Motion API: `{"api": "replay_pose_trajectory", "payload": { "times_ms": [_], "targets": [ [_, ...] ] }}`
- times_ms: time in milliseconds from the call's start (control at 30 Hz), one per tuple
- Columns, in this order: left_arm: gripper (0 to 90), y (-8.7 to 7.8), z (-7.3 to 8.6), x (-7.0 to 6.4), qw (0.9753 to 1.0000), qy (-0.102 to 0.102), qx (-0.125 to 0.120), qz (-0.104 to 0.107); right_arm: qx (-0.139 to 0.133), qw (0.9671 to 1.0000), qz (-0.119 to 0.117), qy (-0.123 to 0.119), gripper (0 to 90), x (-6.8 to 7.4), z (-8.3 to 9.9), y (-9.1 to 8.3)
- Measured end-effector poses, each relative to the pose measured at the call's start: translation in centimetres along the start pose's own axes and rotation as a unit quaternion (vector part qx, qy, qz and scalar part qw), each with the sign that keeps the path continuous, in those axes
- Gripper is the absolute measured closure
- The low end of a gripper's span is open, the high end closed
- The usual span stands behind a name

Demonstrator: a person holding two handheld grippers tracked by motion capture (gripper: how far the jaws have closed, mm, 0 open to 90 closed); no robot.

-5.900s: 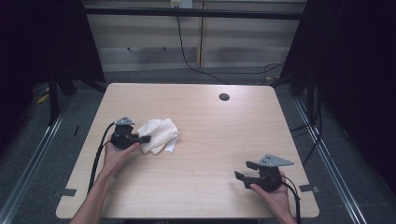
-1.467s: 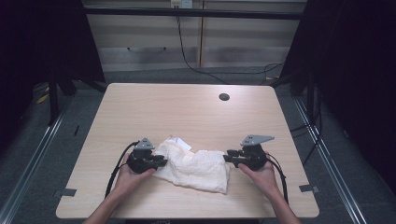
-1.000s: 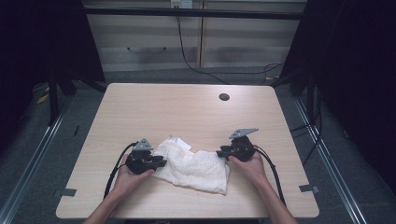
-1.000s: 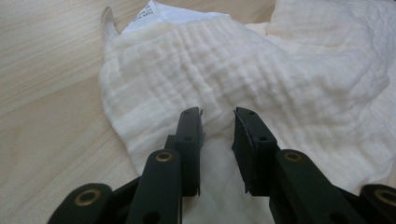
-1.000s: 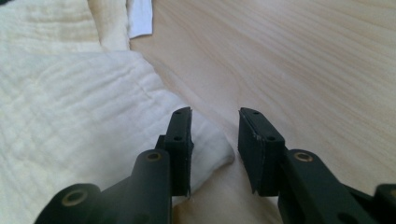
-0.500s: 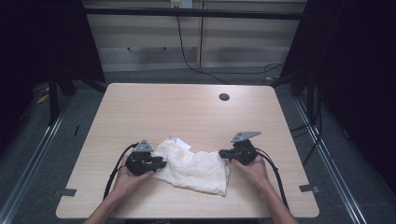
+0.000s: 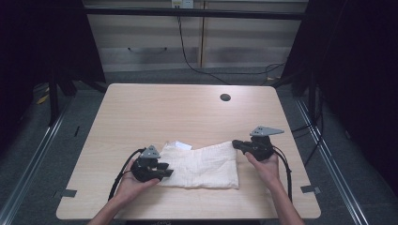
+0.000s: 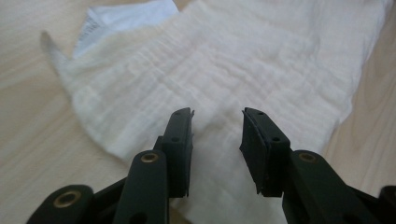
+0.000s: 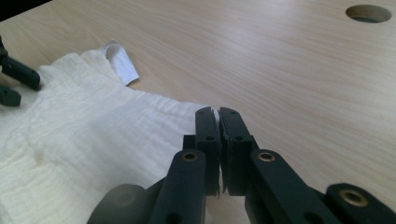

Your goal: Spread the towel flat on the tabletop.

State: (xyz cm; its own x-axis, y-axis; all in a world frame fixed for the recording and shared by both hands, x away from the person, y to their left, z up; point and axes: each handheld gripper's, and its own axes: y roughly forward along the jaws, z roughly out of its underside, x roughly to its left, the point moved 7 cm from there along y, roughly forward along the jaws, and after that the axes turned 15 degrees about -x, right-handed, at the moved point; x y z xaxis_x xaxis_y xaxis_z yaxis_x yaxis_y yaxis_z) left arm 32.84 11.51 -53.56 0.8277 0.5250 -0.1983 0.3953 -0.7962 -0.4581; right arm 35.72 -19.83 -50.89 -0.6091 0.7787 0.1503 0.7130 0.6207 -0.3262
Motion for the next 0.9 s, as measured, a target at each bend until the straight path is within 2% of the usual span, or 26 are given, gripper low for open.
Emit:
{"api": "replay_pose_trajectory", "payload": {
  "times_ms": [33,67,100,133,167,200,233,267,300,333,367,400,433,500,533,667,700,833,900],
  "targets": [
    [63.1,-0.5,-0.4,0.5,0.9999,-0.008,-0.014,-0.002,0.002,1.0,-0.001,-0.001,87.3,0.0,0.1,0.1],
    [63.1,-0.5,-0.4,0.5,0.9999,-0.008,-0.014,-0.002,0.002,1.0,-0.001,-0.001,87.3,0.0,0.1,0.1],
    [63.1,-1.2,-1.2,1.7,0.9991,-0.021,-0.031,-0.018,0.003,1.0,-0.004,-0.001,87.3,0.2,0.0,0.2],
    [63.2,-1.5,-1.6,2.4,0.9983,-0.027,-0.042,-0.028,0.001,1.0,-0.006,-0.003,87.2,0.2,0.0,0.2],
    [63.2,-1.5,-1.6,2.4,0.9983,-0.027,-0.042,-0.028,0.002,1.0,-0.006,-0.002,87.3,0.3,-0.1,0.3],
    [63.2,-1.6,-2.0,3.1,0.9973,-0.037,-0.055,-0.032,0.002,1.0,-0.006,-0.002,87.3,0.3,-0.1,0.3],
    [63.2,-1.4,-2.2,4.2,0.9971,-0.05,-0.048,-0.032,0.003,1.0,-0.007,0.0,87.2,0.3,0.0,0.3],
    [63.0,-1.4,-2.2,4.2,0.9971,-0.05,-0.048,-0.032,0.004,1.0,-0.008,0.0,87.2,0.3,0.0,0.3],
    [63.0,-1.2,-2.2,4.7,0.9973,-0.044,-0.045,-0.039,0.004,1.0,-0.008,0.0,87.2,0.3,0.0,0.3],
    [62.1,-0.9,-2.2,5.1,0.9972,-0.047,-0.041,-0.039,0.005,1.0,-0.008,0.001,87.1,0.3,0.0,0.4],
    [58.0,-0.5,-2.0,5.5,0.9974,-0.048,-0.032,-0.042,0.006,1.0,-0.008,0.0,87.1,0.3,0.1,0.4],
    [58.0,-0.1,-1.9,5.8,0.9978,-0.043,-0.024,-0.043,0.006,1.0,-0.008,0.0,87.1,0.3,0.1,0.4],
    [58.0,0.5,-1.5,6.1,0.9982,-0.044,-0.019,-0.037,0.006,0.9999,-0.009,0.001,87.0,0.3,0.1,0.4],
    [58.7,0.8,-1.3,6.1,0.9984,-0.042,-0.012,-0.037,0.01,0.9999,-0.01,0.001,87.0,0.2,0.3,0.4],
    [59.0,1.2,-0.7,6.0,0.9987,-0.036,0.002,-0.038,0.01,0.9999,-0.01,0.002,87.0,0.2,0.3,0.5],
    [60.8,1.6,-0.6,5.8,0.9988,-0.033,0.001,-0.036,0.012,0.9999,-0.011,0.005,87.0,0.2,0.5,0.5],
    [62.5,1.6,-0.6,5.8,0.9988,-0.033,0.001,-0.036,0.013,0.9998,-0.012,0.005,86.9,0.2,0.5,0.5],
    [78.0,1.5,-0.4,5.4,0.9989,-0.002,0.007,-0.046,0.013,0.9998,-0.013,0.003,86.8,0.4,0.5,0.5],
    [80.1,1.5,-0.4,5.4,0.9989,0.001,0.007,-0.047,0.014,0.9998,-0.013,0.003,86.8,0.4,0.6,0.5]
  ]
}}
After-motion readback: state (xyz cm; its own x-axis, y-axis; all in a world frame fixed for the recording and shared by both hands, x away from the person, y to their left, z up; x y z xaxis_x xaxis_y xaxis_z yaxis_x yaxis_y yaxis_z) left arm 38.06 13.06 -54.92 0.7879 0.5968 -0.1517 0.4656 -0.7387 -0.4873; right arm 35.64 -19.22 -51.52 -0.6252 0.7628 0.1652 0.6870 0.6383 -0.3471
